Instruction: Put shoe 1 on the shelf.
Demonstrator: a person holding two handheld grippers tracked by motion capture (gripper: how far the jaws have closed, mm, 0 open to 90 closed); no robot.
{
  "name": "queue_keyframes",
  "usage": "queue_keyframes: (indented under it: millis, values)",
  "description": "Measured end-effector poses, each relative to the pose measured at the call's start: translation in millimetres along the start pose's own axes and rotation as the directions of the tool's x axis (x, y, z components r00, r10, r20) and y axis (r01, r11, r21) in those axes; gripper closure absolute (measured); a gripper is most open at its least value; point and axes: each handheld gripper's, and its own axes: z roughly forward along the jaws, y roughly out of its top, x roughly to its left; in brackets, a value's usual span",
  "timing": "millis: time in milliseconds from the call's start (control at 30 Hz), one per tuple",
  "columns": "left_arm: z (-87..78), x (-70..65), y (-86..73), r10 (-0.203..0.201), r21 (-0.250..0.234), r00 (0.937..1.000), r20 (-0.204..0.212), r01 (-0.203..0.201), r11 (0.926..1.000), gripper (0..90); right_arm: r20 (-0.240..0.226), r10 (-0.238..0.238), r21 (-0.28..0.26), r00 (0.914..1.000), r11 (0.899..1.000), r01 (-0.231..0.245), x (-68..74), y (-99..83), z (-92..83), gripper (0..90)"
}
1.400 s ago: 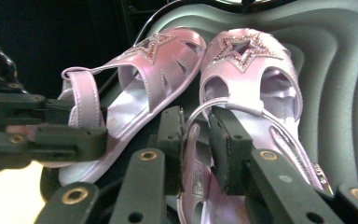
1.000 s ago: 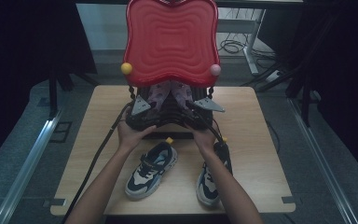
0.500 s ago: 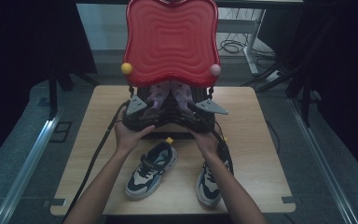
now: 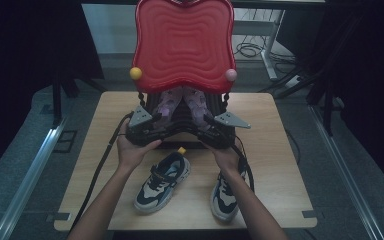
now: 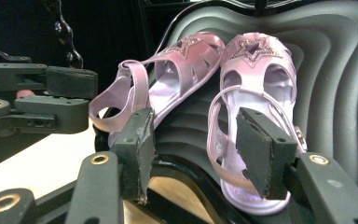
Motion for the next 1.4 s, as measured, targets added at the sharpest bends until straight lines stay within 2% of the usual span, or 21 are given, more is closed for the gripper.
queue_keyframes:
  millis: [200,567,767,867,1100,1400]
  values:
    - [-5.2,-3.2,-6.8,-0.012,0.027,0.9999,0.005,0.011,0.9996,43.0,0.007,-0.017,0.013,0.9998,1.000,0.017,-2.6,-5.0,-8.6,46.6]
    - [-19.2,-9.3,-25.5,-0.056,0.052,0.9981,0.024,0.055,0.9971,42.5,-0.005,-0.004,0.037,1.0000,0.999,0.005,-6.1,-15.6,-27.0,46.6]
    - [-30.7,-11.9,-33.9,-0.084,0.029,0.9958,0.036,0.083,0.9961,42.7,-0.013,0.024,0.044,0.9996,0.999,-0.023,-5.5,-22.0,-35.5,46.6]
    - [-36.7,-15.6,-38.7,-0.090,0.024,0.9946,0.051,0.089,0.9957,42.5,-0.013,0.021,0.046,0.9997,0.999,-0.020,-4.9,-26.2,-40.1,46.6]
    - [-47.9,-21.6,-50.2,-0.102,0.040,0.9931,0.058,0.099,0.9942,42.2,-0.022,0.022,0.049,0.9995,0.999,-0.021,-2.6,-34.8,-53.0,46.6]
    - [-54.2,-25.8,-62.9,-0.128,0.061,0.9897,0.064,0.124,0.9904,42.1,-0.038,0.035,0.061,0.9987,0.998,-0.032,-2.2,-45.4,-67.6,46.6]
